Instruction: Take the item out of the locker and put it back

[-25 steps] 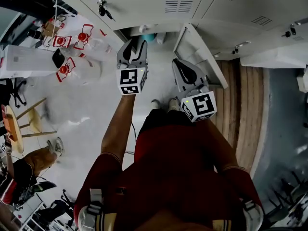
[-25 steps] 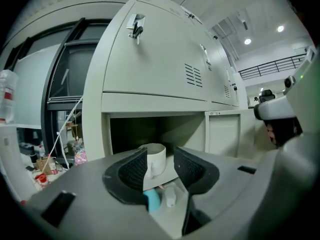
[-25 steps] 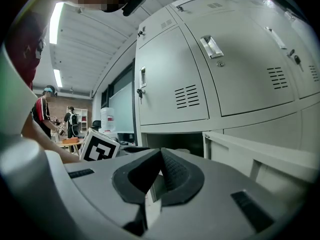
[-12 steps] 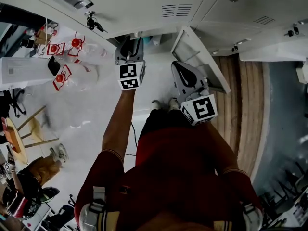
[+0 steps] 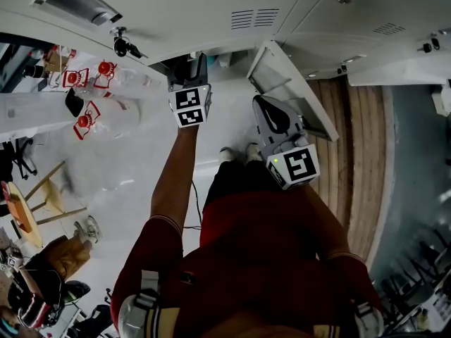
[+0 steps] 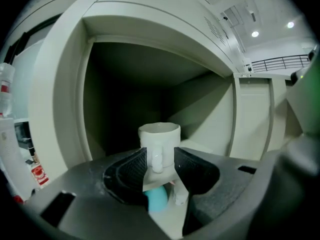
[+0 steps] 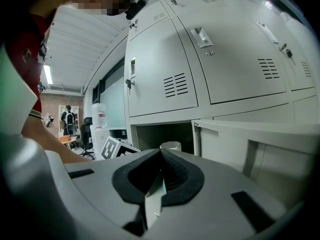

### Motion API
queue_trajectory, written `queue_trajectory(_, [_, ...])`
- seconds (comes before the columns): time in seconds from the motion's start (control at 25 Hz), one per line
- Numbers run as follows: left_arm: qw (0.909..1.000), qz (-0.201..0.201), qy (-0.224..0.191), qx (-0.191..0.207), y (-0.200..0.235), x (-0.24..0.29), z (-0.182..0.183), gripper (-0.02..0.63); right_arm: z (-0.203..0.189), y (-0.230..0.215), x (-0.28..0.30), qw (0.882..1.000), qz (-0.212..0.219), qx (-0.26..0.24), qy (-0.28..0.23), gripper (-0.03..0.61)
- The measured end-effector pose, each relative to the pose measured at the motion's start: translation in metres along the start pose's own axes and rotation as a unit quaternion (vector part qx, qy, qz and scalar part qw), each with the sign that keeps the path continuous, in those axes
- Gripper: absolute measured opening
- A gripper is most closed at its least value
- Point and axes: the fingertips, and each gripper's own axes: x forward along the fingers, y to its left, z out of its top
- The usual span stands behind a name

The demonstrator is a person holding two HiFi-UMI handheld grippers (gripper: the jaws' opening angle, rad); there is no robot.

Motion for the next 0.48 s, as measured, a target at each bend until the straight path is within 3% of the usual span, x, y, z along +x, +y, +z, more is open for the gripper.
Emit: queue_trajectory(0.48, [0.9999,0.005,0.013,-0.002,0.005,0.026,-0.010,0.149,-0.012,-0.008,0.007,1.000,-0.006,0.017,0.007,-0.002])
